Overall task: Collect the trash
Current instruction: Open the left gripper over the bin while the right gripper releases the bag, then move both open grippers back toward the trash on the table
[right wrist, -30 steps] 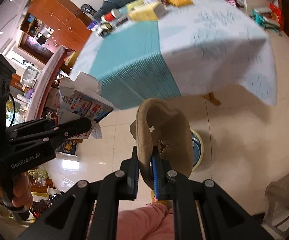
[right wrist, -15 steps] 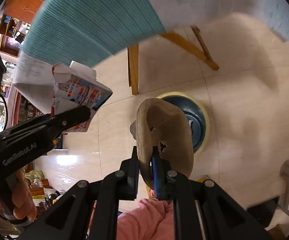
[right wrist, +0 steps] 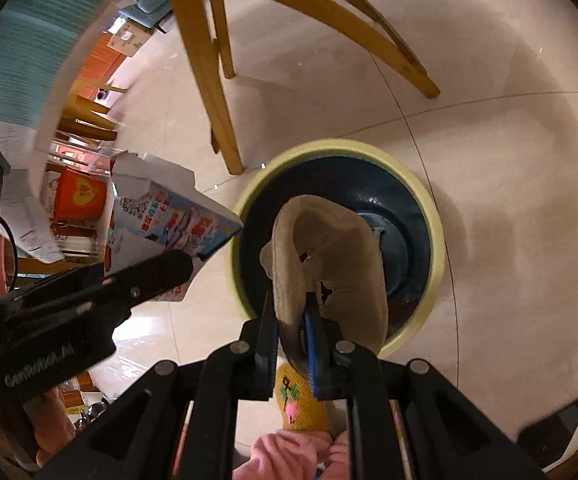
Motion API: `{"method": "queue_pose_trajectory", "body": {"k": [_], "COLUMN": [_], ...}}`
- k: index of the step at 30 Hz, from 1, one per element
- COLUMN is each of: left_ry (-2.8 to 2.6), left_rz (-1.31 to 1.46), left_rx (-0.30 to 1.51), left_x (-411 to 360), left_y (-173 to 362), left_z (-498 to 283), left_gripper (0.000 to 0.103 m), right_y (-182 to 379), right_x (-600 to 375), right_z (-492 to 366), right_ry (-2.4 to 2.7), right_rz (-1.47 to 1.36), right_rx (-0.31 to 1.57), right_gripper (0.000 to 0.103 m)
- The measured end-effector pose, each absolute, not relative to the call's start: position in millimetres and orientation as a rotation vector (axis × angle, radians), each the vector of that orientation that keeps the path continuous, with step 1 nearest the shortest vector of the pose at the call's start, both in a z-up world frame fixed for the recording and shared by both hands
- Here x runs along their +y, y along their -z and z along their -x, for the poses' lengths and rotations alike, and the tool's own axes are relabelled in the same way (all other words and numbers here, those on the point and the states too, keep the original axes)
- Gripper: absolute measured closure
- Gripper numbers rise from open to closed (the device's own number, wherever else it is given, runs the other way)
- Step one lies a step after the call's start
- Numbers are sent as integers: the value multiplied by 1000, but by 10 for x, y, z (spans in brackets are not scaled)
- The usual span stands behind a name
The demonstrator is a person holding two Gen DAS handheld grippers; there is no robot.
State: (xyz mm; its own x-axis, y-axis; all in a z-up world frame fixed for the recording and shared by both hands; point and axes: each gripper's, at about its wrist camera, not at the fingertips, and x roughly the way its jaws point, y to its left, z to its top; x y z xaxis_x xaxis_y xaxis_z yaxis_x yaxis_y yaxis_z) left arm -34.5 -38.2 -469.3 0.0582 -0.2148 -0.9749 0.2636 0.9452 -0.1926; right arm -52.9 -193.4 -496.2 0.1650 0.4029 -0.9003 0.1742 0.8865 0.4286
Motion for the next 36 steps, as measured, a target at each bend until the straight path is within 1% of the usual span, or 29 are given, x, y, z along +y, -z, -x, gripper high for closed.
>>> {"method": "queue_pose_trajectory", "body": {"k": [1,3,4,5,6,8,9,10,11,12,13,15,18,22,27,29,36], "left_ry": [363,374,373,365,350,338,333,328,322,315,308,294,273,245,227,219,209], "left_rz": [-37,-21,-23,-32,-43,-53,-47,-41,-36,-35,-35,-39,-36,-45,-41,-40,-24], "left_rx": [1464,1461,1464,1463,1448,1432,1427,1422,1412,1402,1393,1374,1347,1326,1309,1302,1236], "left_x": [-388,-390,-393,-383,-371,-322,-299,-264,-240,-216,-190,-158,-92,-4,83,100,211], "left_y": [4725,4809,4829,4848,4851,4845,4827,4804,4754,4719,4678,4593,4403,4119,3600,3408,2484], "left_z": [338,310,316,311,312,304,305,300,311,316,321,334,353,388,488,516,646], "left_gripper": [57,45,29,18,16,10,8,2,1,1,1,1,1,1,1,1,1], "right_y": [5010,5135,5160,5185,5194,5212,5202,5175,5161,5118,5125,5050,4905,4647,4241,4032,3127], "right_x": [-1937,-1943,-1938,-1938,-1936,-1946,-1941,-1936,-1936,-1927,-1935,-1930,-1924,-1949,-2010,-2036,-2036], "right_z": [500,456,459,457,466,457,465,474,478,486,472,464,465,474,514,544,691], "right_ry": [-172,-174,-171,-164,-158,-151,-149,-146,-147,-148,-147,-142,-115,-95,-64,-54,-66], "right_rz": [-496,-509,-512,-510,-507,-505,-504,-498,-493,-489,-484,-468,-427,-415,-432,-435,-413], "right_rx": [1424,1454,1464,1471,1472,1465,1460,1451,1442,1430,1419,1394,1365,1340,1335,1330,1288], "right_gripper": [91,91,90,90,89,82,73,63,58,50,46,43,31,31,31,31,31]}}
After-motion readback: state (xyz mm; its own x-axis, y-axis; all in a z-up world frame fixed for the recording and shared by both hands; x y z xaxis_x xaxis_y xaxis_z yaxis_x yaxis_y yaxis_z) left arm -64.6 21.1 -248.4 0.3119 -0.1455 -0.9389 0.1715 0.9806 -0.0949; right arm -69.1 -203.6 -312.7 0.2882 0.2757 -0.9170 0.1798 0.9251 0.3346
